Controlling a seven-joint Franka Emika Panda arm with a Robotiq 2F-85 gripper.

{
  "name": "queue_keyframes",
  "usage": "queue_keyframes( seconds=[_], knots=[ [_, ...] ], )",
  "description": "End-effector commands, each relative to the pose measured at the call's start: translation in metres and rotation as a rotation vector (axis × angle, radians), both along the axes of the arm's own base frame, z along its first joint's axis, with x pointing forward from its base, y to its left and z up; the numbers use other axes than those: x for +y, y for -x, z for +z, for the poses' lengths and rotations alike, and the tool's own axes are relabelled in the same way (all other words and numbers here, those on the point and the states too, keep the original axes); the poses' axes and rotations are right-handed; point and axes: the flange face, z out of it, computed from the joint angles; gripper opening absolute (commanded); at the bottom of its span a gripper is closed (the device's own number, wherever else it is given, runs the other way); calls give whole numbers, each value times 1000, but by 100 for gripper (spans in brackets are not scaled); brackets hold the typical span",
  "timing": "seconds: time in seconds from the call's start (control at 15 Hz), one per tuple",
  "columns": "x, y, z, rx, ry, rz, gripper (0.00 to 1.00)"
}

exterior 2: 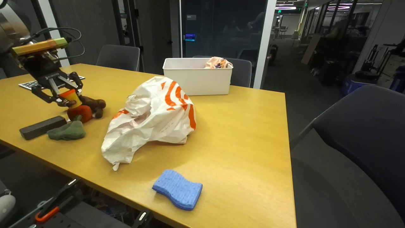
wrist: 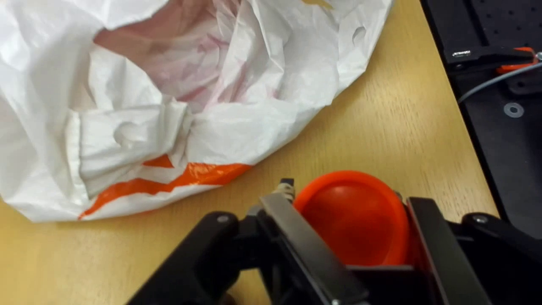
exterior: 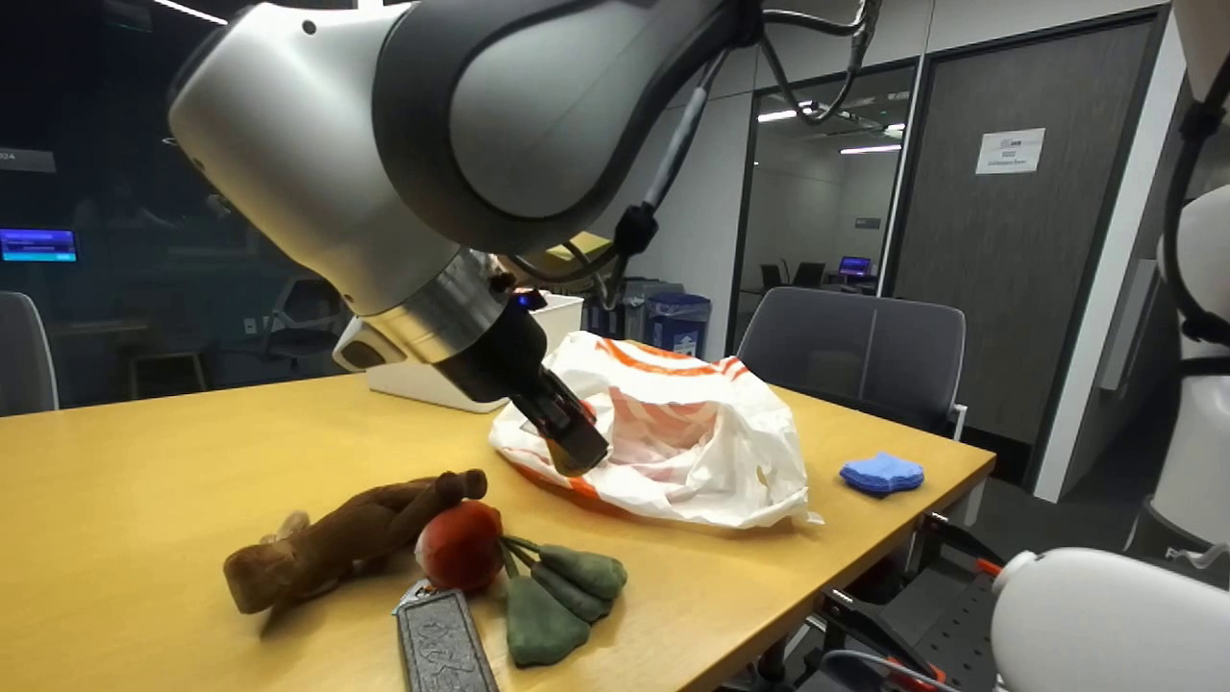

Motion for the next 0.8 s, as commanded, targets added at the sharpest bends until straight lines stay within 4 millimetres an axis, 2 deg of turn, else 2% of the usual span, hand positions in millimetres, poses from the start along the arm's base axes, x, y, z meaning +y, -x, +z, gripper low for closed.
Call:
queue_keyframes(
  seconds=[0.0, 0.2, 0.33, 0.47, 0.73],
  knots=[
    [-33, -35, 11, -151, 91, -96, 19],
    [-70, -75, 7, -250, 169, -196, 19],
    [-103, -97, 7, -287, 232, -278, 19],
    [-135, -109, -3, -255, 281, -376, 19],
    [-173, -122, -36, -186, 265, -446, 19]
  ],
)
